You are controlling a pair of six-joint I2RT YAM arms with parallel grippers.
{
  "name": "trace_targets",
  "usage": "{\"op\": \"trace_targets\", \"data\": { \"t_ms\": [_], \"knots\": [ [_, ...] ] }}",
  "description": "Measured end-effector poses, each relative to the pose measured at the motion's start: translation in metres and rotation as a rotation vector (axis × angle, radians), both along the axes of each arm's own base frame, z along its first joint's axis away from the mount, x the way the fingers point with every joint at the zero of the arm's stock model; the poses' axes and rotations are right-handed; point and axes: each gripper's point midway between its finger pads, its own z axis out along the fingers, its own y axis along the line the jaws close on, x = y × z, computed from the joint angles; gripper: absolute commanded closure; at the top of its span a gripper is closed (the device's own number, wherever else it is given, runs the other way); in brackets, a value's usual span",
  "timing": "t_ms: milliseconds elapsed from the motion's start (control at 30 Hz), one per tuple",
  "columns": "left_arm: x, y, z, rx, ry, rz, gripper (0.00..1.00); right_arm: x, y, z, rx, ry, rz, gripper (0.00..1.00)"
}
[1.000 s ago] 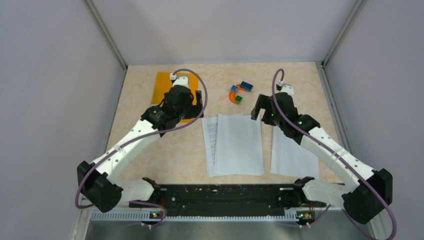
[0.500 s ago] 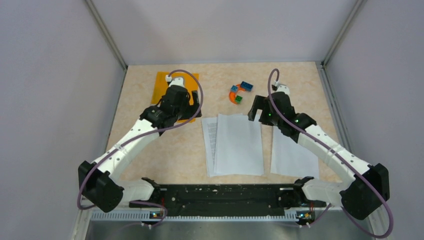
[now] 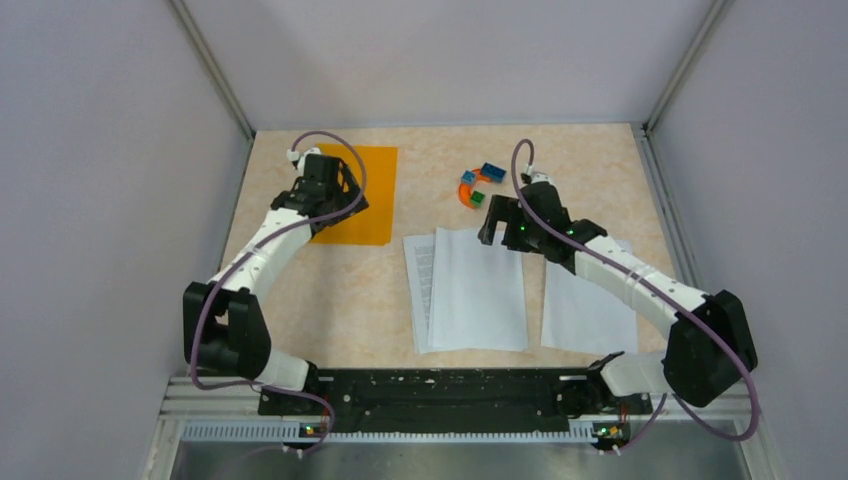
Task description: Put the files into the folder
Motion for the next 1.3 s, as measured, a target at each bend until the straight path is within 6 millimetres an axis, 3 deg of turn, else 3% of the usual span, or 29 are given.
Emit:
{"op": "trace_targets", "data": {
  "t_ms": [100, 167, 400, 500, 633, 700, 800, 933, 1133, 1300],
  "knots": [
    [0.015, 0.024, -0.006, -0.005, 0.017, 0.066, 0.08, 0.003, 0.008, -0.009, 0.002, 0.023, 0.021, 0.01],
    [0.021, 0.026, -0.006, -0.008, 0.019, 0.066, 0.08, 0.005, 0.011, -0.012, 0.0, 0.026, 0.026, 0.01],
    [0.016, -0.006, -0.011, -0.072, 0.048, -0.052, 0.11, 0.01, 0.005, -0.016, -0.025, 0.022, 0.002, 0.01],
    [-0.004, -0.04, -0.029, -0.087, 0.092, -0.146, 0.1, 0.011, -0.006, -0.02, -0.039, 0.022, -0.026, 0.01],
    [-0.059, -0.087, -0.075, -0.114, 0.228, -0.285, 0.09, 0.006, -0.032, -0.024, -0.059, 0.025, -0.084, 0.01],
    [-0.085, -0.1, -0.093, -0.122, 0.288, -0.329, 0.04, 0.004, -0.046, -0.023, -0.061, 0.02, -0.117, 0.01],
    [-0.111, -0.111, -0.111, -0.143, 0.347, -0.363, 0.03, 0.001, -0.057, -0.024, -0.059, 0.017, -0.144, 0.01],
    [-0.119, -0.122, -0.115, -0.167, 0.352, -0.385, 0.02, -0.003, -0.061, -0.029, -0.063, 0.03, -0.148, 0.01],
    [-0.114, -0.137, -0.108, -0.212, 0.31, -0.412, 0.02, -0.011, -0.064, -0.043, -0.078, 0.058, -0.147, 0.01],
    [-0.114, -0.146, -0.116, -0.217, 0.323, -0.435, 0.02, -0.018, -0.067, -0.054, -0.086, 0.083, -0.152, 0.01]
  ]
}}
